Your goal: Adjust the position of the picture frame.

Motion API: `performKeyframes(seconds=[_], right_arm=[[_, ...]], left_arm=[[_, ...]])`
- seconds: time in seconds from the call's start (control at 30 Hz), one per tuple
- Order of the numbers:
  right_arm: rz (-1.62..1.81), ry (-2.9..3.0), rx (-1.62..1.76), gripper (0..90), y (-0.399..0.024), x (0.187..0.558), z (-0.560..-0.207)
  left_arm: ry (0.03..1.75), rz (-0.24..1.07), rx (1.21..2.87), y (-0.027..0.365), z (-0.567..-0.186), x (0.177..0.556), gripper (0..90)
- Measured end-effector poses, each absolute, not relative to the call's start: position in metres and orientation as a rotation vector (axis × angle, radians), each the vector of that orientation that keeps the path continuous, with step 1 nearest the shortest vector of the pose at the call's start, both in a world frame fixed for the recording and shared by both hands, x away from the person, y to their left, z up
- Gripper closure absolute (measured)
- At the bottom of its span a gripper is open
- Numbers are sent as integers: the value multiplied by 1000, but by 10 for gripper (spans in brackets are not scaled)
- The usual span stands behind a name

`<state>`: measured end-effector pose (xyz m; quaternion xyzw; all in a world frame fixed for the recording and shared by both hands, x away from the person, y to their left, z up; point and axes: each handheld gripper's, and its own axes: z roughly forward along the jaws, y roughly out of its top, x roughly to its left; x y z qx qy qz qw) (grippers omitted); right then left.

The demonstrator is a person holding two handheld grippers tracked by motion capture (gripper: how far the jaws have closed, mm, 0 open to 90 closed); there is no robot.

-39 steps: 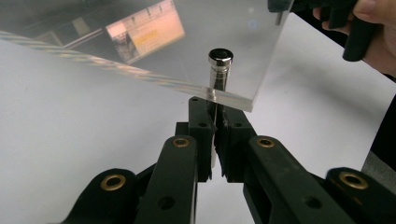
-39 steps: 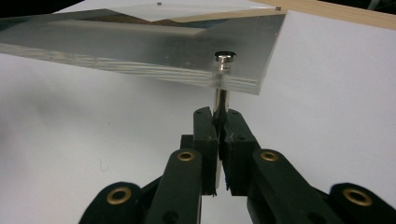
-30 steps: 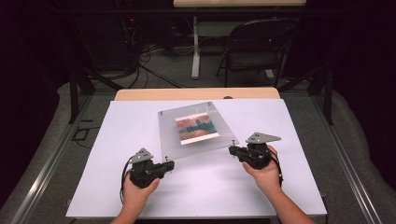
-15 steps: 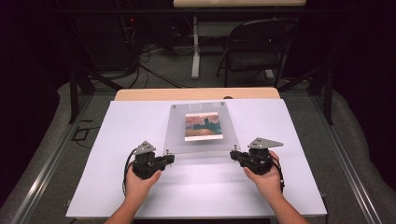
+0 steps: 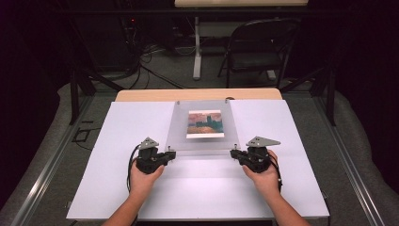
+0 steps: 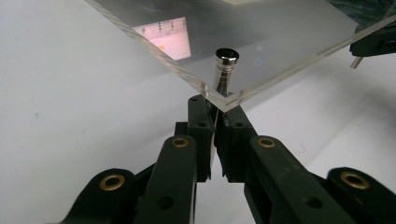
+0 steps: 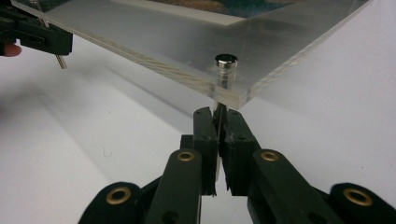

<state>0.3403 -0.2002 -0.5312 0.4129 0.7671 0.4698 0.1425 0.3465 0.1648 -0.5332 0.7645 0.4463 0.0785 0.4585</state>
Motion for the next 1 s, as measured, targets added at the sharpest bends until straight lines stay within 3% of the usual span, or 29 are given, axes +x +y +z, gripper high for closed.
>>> performKeyframes(seconds=[1.0], right_arm=[[1289, 2247, 1228, 853, -201, 348, -545]], left_arm=[[1122, 188, 1913, 159, -548, 352, 841]])
